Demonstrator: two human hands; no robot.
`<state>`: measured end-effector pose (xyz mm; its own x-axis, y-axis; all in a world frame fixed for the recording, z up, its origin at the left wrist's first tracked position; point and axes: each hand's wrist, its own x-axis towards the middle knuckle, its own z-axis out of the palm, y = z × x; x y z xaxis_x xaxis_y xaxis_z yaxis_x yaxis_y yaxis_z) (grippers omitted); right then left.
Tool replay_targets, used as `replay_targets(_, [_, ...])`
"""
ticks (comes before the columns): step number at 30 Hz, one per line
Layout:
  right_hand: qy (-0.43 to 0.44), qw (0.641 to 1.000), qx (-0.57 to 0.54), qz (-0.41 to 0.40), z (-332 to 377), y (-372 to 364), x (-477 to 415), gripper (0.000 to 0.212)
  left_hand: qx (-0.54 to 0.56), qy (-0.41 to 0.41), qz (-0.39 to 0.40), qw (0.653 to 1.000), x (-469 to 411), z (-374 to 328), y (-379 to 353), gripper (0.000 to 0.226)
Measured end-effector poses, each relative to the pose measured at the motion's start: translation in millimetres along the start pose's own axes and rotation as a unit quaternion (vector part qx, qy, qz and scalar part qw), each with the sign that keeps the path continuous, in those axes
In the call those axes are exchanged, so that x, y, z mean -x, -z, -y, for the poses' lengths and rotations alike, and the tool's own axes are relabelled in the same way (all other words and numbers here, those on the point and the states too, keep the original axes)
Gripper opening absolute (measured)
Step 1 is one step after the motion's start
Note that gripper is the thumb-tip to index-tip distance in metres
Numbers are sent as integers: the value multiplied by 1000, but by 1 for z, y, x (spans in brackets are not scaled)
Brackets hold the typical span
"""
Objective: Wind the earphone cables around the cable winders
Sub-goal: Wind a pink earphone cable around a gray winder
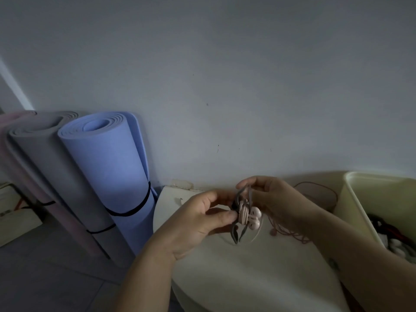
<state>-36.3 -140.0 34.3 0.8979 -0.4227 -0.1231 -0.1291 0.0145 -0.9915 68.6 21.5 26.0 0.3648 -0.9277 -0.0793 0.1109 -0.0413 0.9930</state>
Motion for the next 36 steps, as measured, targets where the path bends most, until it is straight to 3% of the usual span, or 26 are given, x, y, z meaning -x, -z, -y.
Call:
replay_targets(3, [-26,994,-106,12,-9,-15,-5,8,79,-24,-18,996,0,-2,-1,28])
replay_targets(7, [-20,996,-82,-21,-18,-23,-14,34,133,-27,-63,989,-3,-1,0,45])
replay_targets(11, [11,994,-77,-72,-18,-24,-15,26,119,-15,-78,990,-3,0,2,48])
replay_targets(15, [30,989,-77,-123,-18,-18,-15,10,86,-7,-81,993,-3,0,3,30])
replay_targets(20, [30,992,-49,-115,-21,-22,-16,22,70,-8,-76,995,-4,1,-2,26])
replay_targets(25, [-1,990,-103,-94,-22,-35,-14,23,93,-55,-126,986,-6,0,-3,39])
replay_targets(28, [-33,991,-111,-64,-23,-42,-13,24,150,-79,-156,973,-7,-3,-5,34])
replay_targets(32, [-17,998,35,-44,-19,-45,-7,30,240,-86,-199,946,-8,-4,-5,26])
replay_targets(36, [73,964,253,-30,-6,-42,0,25,254,-67,-263,928,-12,-2,-1,25])
